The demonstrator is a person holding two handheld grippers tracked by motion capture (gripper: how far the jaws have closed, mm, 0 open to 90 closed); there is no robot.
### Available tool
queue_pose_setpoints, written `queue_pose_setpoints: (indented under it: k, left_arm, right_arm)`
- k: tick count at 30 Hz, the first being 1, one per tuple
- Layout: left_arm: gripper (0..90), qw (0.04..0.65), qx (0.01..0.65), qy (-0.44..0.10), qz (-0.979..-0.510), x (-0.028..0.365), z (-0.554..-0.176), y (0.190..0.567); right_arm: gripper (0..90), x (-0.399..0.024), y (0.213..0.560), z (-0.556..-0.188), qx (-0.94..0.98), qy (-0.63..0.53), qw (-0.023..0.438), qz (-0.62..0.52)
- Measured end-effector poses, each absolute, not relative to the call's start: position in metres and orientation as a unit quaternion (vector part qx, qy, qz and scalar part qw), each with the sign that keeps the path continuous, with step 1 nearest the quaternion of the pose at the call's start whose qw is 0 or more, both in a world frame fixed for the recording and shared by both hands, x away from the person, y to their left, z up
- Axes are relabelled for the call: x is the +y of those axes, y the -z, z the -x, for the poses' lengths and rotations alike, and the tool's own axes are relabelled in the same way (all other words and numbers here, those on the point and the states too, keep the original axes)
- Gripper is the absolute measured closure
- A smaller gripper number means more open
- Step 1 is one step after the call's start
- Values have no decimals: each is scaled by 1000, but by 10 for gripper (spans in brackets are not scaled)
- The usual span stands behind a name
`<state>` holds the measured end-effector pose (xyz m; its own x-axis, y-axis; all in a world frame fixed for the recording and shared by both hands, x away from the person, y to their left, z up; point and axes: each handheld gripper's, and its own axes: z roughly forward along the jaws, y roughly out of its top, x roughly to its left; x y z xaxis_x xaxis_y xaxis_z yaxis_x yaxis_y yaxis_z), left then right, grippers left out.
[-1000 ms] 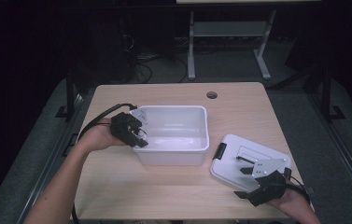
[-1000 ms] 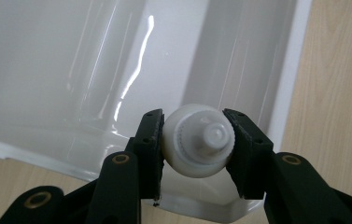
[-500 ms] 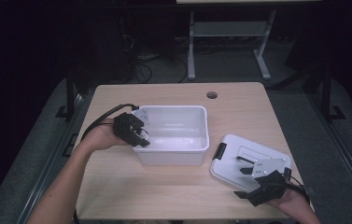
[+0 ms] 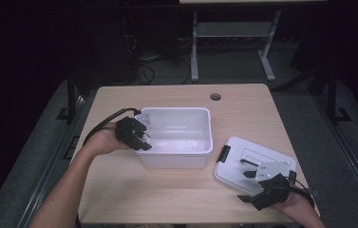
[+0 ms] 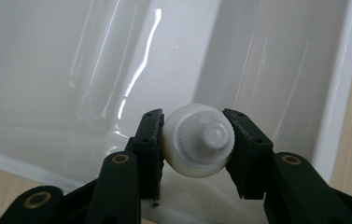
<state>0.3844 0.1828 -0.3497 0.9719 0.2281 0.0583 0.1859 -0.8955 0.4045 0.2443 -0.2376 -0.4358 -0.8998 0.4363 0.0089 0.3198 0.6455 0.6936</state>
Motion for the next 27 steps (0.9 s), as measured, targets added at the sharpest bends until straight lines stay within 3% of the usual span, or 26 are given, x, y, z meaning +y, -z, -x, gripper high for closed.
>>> queue_pose_setpoints:
  k: [27]
  left_arm:
    - [575, 212, 102, -66, -970, 183, -376, 327]
  right_arm:
    - [194, -237, 434, -242, 902, -369, 82, -207]
